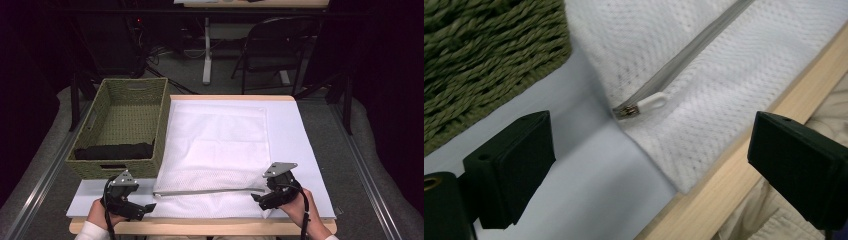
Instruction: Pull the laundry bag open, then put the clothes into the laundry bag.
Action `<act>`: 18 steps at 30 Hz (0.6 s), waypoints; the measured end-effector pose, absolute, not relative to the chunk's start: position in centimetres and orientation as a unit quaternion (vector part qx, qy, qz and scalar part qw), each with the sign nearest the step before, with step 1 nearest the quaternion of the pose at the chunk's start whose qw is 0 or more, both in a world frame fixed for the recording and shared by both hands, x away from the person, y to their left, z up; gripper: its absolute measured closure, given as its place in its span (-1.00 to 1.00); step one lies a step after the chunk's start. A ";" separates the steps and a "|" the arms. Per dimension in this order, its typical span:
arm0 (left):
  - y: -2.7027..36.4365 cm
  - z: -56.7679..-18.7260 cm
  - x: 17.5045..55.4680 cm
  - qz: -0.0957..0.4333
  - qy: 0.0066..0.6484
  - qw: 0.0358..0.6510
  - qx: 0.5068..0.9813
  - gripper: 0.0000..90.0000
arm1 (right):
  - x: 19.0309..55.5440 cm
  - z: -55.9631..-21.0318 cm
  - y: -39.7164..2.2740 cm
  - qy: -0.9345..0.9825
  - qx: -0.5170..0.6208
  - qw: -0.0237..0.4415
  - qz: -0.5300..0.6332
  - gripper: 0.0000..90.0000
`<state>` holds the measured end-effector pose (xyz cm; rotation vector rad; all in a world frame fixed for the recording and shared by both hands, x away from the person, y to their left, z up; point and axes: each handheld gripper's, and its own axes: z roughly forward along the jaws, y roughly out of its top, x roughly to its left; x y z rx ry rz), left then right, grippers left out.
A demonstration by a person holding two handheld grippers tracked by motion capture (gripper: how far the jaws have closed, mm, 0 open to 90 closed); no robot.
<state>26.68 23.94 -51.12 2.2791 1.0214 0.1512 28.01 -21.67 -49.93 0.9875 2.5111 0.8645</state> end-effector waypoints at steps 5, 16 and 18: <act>23.9 -51.2 26.7 0.060 0.387 0.299 0.870 -0.99 | 28.2 -50.0 -20.9 0.880 0.338 0.153 0.296 -0.76; 23.8 -51.2 26.8 0.066 0.382 0.310 0.868 -0.99 | 29.9 -50.6 -18.2 0.895 0.308 0.118 0.300 -0.60; 23.6 -51.0 26.6 0.071 0.375 0.313 0.870 -0.99 | 30.4 -50.8 -17.8 0.896 0.305 0.109 0.304 -0.56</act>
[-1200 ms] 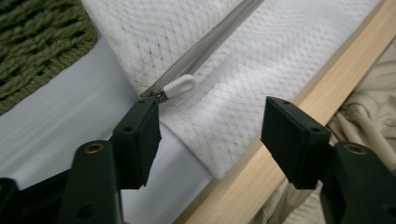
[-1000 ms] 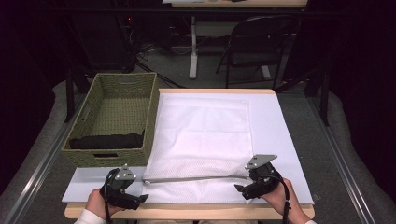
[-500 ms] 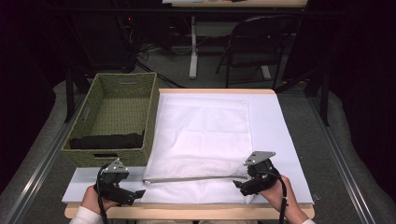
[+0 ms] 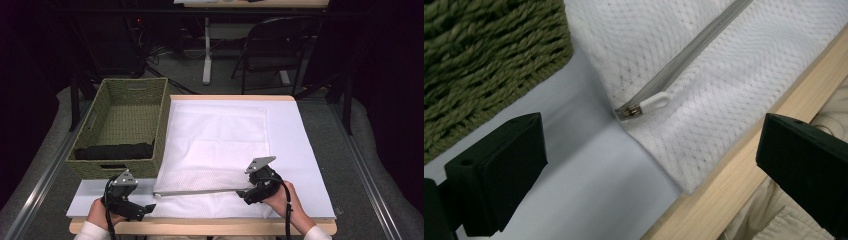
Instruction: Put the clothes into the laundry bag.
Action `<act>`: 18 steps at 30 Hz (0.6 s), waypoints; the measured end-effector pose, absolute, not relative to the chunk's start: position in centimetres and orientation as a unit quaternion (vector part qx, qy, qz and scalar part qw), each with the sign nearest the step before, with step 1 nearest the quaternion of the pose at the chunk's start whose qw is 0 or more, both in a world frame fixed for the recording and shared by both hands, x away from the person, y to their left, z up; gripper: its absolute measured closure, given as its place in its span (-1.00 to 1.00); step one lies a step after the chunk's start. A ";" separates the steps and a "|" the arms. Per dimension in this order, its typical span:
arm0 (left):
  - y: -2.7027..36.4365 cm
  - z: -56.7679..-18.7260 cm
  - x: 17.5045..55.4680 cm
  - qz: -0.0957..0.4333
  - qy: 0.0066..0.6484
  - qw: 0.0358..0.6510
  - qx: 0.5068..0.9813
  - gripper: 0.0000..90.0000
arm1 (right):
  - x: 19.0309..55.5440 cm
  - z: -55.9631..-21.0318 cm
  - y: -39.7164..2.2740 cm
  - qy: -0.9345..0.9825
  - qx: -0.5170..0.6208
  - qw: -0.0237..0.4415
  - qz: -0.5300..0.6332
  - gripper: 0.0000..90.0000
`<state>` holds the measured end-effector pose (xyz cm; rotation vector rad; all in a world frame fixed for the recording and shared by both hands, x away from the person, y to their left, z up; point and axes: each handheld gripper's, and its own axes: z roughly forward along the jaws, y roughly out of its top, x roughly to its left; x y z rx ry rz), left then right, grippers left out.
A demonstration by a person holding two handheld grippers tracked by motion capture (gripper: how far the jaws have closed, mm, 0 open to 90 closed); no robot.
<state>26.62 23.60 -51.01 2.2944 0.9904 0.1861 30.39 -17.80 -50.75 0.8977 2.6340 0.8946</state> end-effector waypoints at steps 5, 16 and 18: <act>23.4 -51.0 26.6 0.077 0.366 0.321 0.870 -0.99 | 31.5 -51.1 -16.3 0.901 0.295 0.101 0.303 -0.51; 23.5 -51.1 27.0 0.063 0.368 0.335 0.865 -0.99 | 33.1 -52.1 -13.3 0.915 0.268 0.091 0.288 -0.29; 23.4 -51.1 27.1 0.064 0.367 0.333 0.867 -0.99 | 33.2 -52.2 -12.9 0.916 0.265 0.100 0.284 -0.21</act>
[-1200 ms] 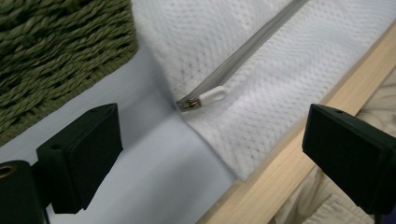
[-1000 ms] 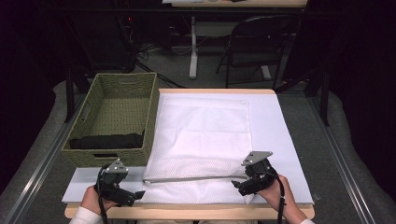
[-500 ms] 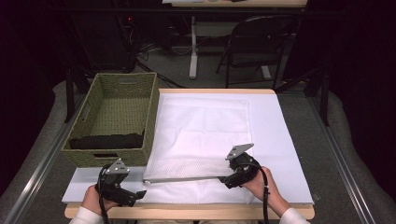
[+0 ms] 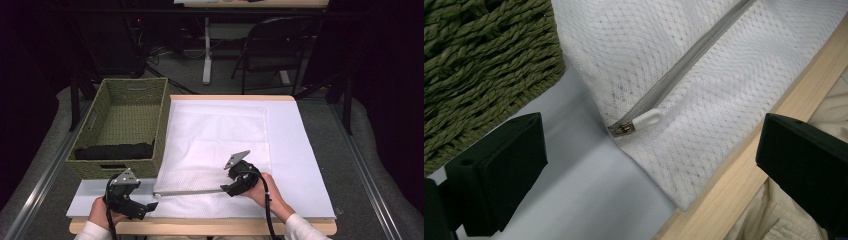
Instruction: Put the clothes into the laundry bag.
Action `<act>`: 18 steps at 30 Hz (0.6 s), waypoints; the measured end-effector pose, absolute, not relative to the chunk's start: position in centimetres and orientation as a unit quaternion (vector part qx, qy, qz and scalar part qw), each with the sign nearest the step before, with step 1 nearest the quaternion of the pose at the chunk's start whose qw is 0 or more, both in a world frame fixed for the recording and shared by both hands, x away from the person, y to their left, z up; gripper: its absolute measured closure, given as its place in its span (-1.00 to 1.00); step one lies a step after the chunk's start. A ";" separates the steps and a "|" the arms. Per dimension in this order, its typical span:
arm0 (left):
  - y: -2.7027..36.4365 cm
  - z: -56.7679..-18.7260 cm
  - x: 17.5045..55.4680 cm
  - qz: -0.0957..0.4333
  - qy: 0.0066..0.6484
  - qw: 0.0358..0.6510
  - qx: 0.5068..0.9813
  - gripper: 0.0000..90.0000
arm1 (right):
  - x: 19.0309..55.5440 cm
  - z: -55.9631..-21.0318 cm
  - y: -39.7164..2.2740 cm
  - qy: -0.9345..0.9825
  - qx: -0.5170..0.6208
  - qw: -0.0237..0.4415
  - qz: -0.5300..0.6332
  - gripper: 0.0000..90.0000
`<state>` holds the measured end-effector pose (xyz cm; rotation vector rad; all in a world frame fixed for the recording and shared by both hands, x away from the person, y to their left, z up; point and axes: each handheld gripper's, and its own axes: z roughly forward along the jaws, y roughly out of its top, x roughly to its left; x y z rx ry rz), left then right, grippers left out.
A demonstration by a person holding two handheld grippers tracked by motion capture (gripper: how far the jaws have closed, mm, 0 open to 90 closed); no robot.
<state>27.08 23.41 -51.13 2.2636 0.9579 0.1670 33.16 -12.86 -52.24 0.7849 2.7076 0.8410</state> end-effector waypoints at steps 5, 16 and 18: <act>23.3 -51.2 27.1 0.059 0.362 0.333 0.869 -0.99 | 33.3 -52.8 -11.4 0.923 0.250 0.105 0.273 -0.16; 23.1 -51.5 27.2 0.051 0.356 0.325 0.874 -0.99 | 34.2 -54.0 -10.0 0.937 0.226 0.083 0.253 -0.04; 23.2 -51.6 27.2 0.053 0.356 0.324 0.875 -0.99 | 34.6 -54.2 -10.1 0.938 0.230 0.080 0.249 0.06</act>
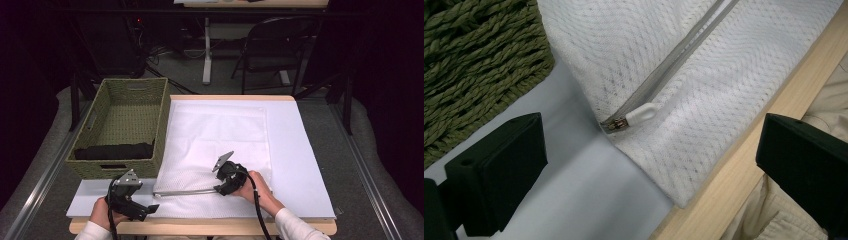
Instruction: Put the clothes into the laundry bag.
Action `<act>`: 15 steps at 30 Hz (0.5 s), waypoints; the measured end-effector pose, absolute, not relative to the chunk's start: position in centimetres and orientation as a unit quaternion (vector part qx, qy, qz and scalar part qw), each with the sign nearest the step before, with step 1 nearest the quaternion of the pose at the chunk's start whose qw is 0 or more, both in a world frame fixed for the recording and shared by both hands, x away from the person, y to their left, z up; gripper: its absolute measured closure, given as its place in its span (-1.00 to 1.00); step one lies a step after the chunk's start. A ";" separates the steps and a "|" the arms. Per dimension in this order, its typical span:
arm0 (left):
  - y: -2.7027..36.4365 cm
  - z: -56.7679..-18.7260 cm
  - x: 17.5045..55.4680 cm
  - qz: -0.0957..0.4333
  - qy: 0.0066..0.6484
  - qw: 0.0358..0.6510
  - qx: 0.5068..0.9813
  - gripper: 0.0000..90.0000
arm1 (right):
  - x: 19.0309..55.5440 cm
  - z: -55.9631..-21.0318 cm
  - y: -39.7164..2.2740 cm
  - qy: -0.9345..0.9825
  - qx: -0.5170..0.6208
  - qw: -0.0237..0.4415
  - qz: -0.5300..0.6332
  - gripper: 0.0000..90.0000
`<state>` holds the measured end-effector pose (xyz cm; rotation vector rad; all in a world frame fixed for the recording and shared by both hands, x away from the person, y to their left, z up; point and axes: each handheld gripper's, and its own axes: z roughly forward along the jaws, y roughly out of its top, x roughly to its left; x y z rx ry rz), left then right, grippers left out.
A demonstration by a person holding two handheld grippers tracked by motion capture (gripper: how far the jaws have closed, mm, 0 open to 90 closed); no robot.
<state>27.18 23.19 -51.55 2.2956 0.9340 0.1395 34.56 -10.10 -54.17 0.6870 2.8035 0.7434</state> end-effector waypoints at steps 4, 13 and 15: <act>23.2 -51.6 27.2 0.054 0.358 0.321 0.875 -0.99 | 34.9 -54.2 -10.4 0.937 0.234 0.063 0.253 0.11; 23.3 -51.5 27.1 0.060 0.358 0.316 0.877 -0.99 | 34.4 -54.1 -10.0 0.941 0.217 0.065 0.252 0.42; 23.3 -51.5 27.1 0.058 0.359 0.318 0.875 -0.99 | 34.4 -54.1 -10.1 0.939 0.223 0.061 0.254 0.45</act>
